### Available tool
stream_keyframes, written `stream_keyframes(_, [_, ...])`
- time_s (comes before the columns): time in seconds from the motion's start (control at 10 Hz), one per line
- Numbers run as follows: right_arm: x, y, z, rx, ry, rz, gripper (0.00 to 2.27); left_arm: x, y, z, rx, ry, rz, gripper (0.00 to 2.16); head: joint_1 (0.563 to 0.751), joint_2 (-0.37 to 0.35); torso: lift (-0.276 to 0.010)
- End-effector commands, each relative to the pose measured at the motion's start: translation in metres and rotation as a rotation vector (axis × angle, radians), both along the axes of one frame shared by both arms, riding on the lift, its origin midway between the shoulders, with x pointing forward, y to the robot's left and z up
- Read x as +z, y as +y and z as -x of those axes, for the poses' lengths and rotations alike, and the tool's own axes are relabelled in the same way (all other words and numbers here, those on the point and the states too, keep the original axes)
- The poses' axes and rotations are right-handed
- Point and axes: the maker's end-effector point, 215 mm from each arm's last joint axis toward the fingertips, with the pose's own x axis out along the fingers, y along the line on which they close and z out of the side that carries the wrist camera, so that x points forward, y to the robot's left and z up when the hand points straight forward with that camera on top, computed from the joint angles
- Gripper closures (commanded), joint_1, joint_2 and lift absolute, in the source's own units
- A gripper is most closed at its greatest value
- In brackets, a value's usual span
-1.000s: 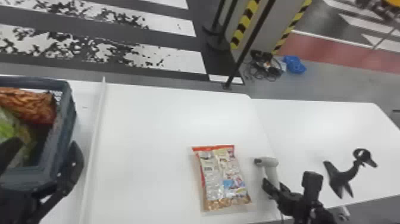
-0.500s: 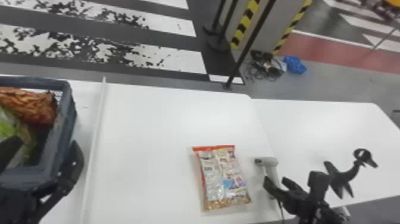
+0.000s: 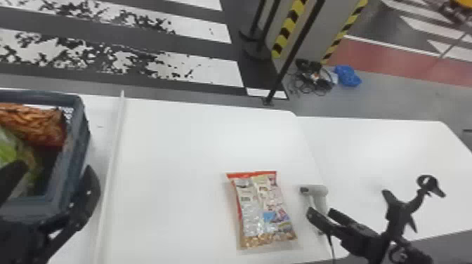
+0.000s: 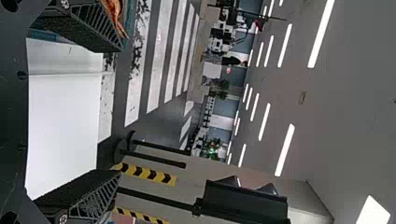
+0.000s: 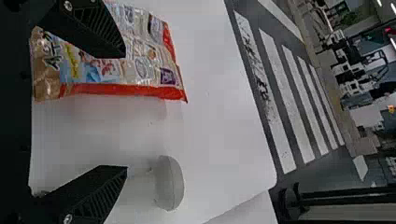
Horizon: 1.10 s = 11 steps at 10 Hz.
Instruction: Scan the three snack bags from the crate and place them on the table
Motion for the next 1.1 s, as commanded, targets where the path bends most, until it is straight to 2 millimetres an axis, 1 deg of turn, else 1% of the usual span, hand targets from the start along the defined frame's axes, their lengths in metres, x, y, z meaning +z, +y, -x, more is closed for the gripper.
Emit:
stream_keyframes(0.0, [-0.004, 0.018, 0.003, 0.046, 0.075, -0.078, 0.08, 0.000, 0.000, 0.003, -0.002, 0.003, -0.003, 0.07, 0.695, -0.350, -0.036])
stream_keyframes(0.1, [-0.014, 0.031, 0.004, 0.088, 0.124, -0.119, 0.09, 0.000, 0.001, 0.005, -0.003, 0.004, -0.005, 0.07, 0.695, -0.350, -0.036])
stream_keyframes(0.2, [-0.026, 0.041, -0.001, 0.115, 0.146, -0.116, 0.09, 0.001, 0.003, 0.005, -0.001, 0.000, -0.008, 0.07, 0.695, -0.350, -0.036])
stream_keyframes(0.3, [-0.037, 0.047, -0.006, 0.129, 0.158, -0.133, 0.09, 0.003, 0.003, 0.007, -0.001, -0.001, -0.009, 0.07, 0.695, -0.350, -0.036])
stream_keyframes(0.5, [-0.059, 0.058, -0.015, 0.161, 0.157, -0.107, 0.09, 0.005, 0.009, 0.009, 0.009, -0.008, -0.013, 0.07, 0.695, -0.350, -0.036])
stream_keyframes(0.8, [-0.078, 0.083, -0.026, 0.242, 0.114, -0.053, 0.09, 0.005, 0.009, 0.009, 0.009, -0.009, -0.012, 0.07, 0.695, -0.350, -0.036])
stream_keyframes(0.9, [-0.084, 0.091, -0.025, 0.279, 0.120, -0.028, 0.62, 0.006, 0.009, 0.009, 0.010, -0.009, -0.013, 0.07, 0.695, -0.350, -0.036])
stream_keyframes(1.0, [-0.089, 0.100, -0.021, 0.314, 0.134, -0.022, 1.99, 0.007, 0.010, 0.009, 0.010, -0.013, -0.013, 0.07, 0.695, -0.346, -0.036])
